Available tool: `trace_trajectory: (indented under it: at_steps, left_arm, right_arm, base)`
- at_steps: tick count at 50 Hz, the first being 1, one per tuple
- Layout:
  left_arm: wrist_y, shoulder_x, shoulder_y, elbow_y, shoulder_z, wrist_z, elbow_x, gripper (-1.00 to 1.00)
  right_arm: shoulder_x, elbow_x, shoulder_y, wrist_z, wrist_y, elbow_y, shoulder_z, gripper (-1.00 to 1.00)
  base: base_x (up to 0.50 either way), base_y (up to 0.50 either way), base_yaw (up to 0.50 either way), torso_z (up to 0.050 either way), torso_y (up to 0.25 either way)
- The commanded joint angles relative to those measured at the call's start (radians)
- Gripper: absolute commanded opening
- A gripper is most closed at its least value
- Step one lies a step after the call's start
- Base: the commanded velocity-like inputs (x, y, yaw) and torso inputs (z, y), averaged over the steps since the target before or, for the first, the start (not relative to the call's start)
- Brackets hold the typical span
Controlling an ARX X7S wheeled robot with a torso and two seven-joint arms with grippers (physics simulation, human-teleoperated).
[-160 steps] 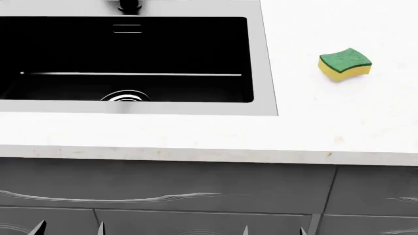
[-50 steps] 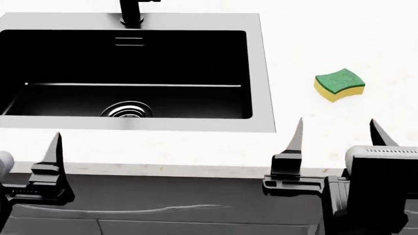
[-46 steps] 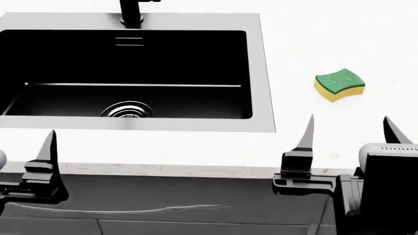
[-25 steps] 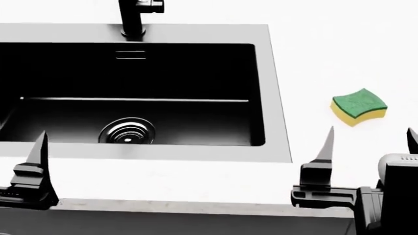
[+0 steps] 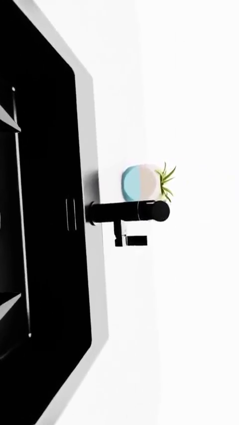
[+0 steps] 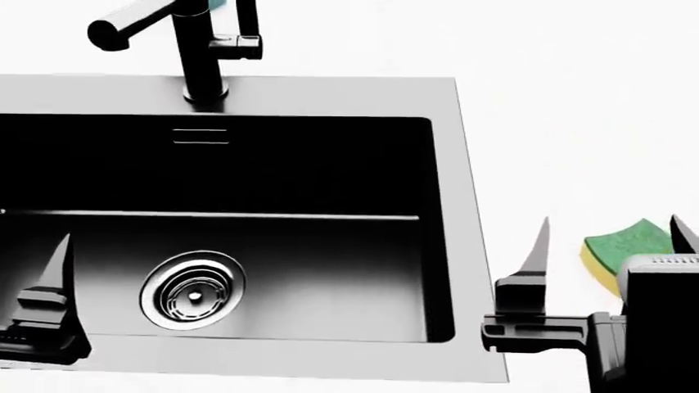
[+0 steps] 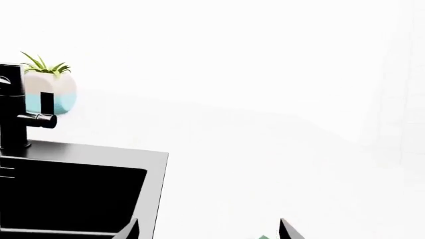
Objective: Pick the pan and sponge and place them into the sink. Then turn on the water.
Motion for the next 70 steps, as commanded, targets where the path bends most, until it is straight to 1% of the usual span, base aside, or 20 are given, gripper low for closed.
trace_trajectory:
  at_steps: [1,9,12,20,25,30,34,38,39,40,43,45,48,52,54,58,63,65,68,70]
  left_arm:
    - [0.019,-0.01,0.024,-0.009,-0.013,0.003,0.0,1.0]
    - [0.033,0.002,0.004,-0.041,0.023,-0.009,0.013,1.0]
    - [0.029,-0.012,0.033,-0.022,-0.019,0.001,-0.004,1.0]
    - [0.036,-0.019,0.044,-0.022,-0.018,0.003,-0.006,1.0]
    - [0.028,-0.012,0.028,-0.028,-0.008,-0.011,-0.004,1.0]
    - [0.039,-0.016,0.049,-0.024,-0.015,-0.01,-0.003,1.0]
    - [0.044,-0.02,0.057,-0.022,-0.024,-0.008,-0.006,1.0]
    - [0.052,-0.024,0.061,-0.027,-0.025,-0.003,-0.007,1.0]
    - [0.052,-0.027,0.067,-0.023,-0.03,-0.001,-0.011,1.0]
    - [0.058,-0.027,0.069,-0.026,-0.026,0.001,-0.008,1.0]
    - [0.087,-0.026,0.089,-0.041,-0.025,0.009,0.0,1.0]
    - [0.104,-0.027,0.097,-0.052,-0.017,0.013,0.007,1.0]
    - [0.116,-0.016,0.09,-0.069,0.003,0.005,0.019,1.0]
    - [0.125,-0.017,0.105,-0.068,-0.003,0.01,0.015,1.0]
    - [0.125,-0.018,0.103,-0.07,0.001,0.01,0.015,1.0]
    - [0.139,-0.007,0.095,-0.091,0.021,0.002,0.028,1.0]
    - [0.146,-0.009,0.097,-0.097,0.023,0.005,0.026,1.0]
    - [0.141,-0.014,0.109,-0.085,0.006,0.006,0.017,1.0]
    - [0.151,-0.017,0.121,-0.084,0.001,0.011,0.016,1.0]
    - [0.148,-0.019,0.118,-0.086,0.0,0.012,0.013,1.0]
  right_arm:
    - [0.01,0.0,0.003,0.004,0.012,-0.003,-0.013,1.0]
    - [0.009,-0.002,-0.008,0.005,0.004,0.008,-0.023,1.0]
    - [0.012,0.001,-0.008,0.005,0.009,0.006,-0.018,1.0]
    - [0.014,0.005,-0.016,0.009,0.015,-0.005,-0.018,1.0]
    - [-0.022,0.056,0.01,0.024,0.09,-0.016,0.025,1.0]
    - [-0.03,0.041,0.087,0.146,0.28,-0.069,0.022,1.0]
    - [-0.091,0.051,0.131,0.219,0.423,-0.099,0.059,1.0]
    - [-0.102,0.039,0.12,0.252,0.44,-0.121,0.07,1.0]
    - [-0.119,0.013,0.13,0.299,0.47,-0.113,0.075,1.0]
    - [-0.169,-0.031,0.106,0.357,0.416,-0.09,0.107,1.0]
    - [-0.187,-0.108,0.063,0.469,0.426,-0.082,0.067,1.0]
    - [-0.227,-0.088,0.05,0.454,0.419,-0.085,0.122,1.0]
    - [-0.283,-0.103,0.069,0.5,0.464,-0.11,0.194,1.0]
    - [-0.341,-0.129,0.05,0.55,0.439,-0.13,0.25,1.0]
    - [-0.321,-0.167,0.039,0.602,0.431,-0.147,0.213,1.0]
    - [-0.353,-0.199,0.027,0.666,0.428,-0.154,0.196,1.0]
    - [-0.417,-0.125,0.011,0.665,0.455,-0.14,0.231,1.0]
    - [-0.419,-0.058,0.012,0.718,0.462,-0.137,0.226,1.0]
    - [-0.419,0.167,0.041,0.862,0.464,-0.088,0.23,1.0]
    - [-0.415,0.195,0.082,0.901,0.486,-0.074,0.213,1.0]
  base:
    - [0.39,0.0,0.0,0.0,0.0]
    - [0.39,0.0,0.0,0.0,0.002]
    - [0.39,0.0,0.0,0.0,0.0]
    - [0.39,0.0,0.0,0.0,0.0]
    - [0.23,0.0,0.0,0.0,0.002]
    - [0.0,0.0,0.0,0.0,0.0]
    - [0.0,0.0,0.0,0.0,0.0]
    - [0.0,0.0,0.0,0.0,0.0]
    - [0.0,0.0,0.0,0.0,0.0]
    - [0.0,0.0,0.0,0.0,0.0]
    - [0.0,0.0,0.0,0.0,0.0]
    - [0.0,0.0,0.0,0.0,0.0]
    - [0.0,0.0,0.0,0.0,0.0]
    - [0.0,0.0,0.0,0.0,0.0]
    - [0.0,0.0,0.0,0.0,0.0]
    - [0.0,0.0,0.0,0.0,0.0]
    - [0.0,0.0,0.0,0.0,0.0]
    - [0.0,0.0,0.0,0.0,0.0]
    - [0.0,0.0,0.0,0.0,0.0]
    - [0.0,0.0,0.0,0.0,0.0]
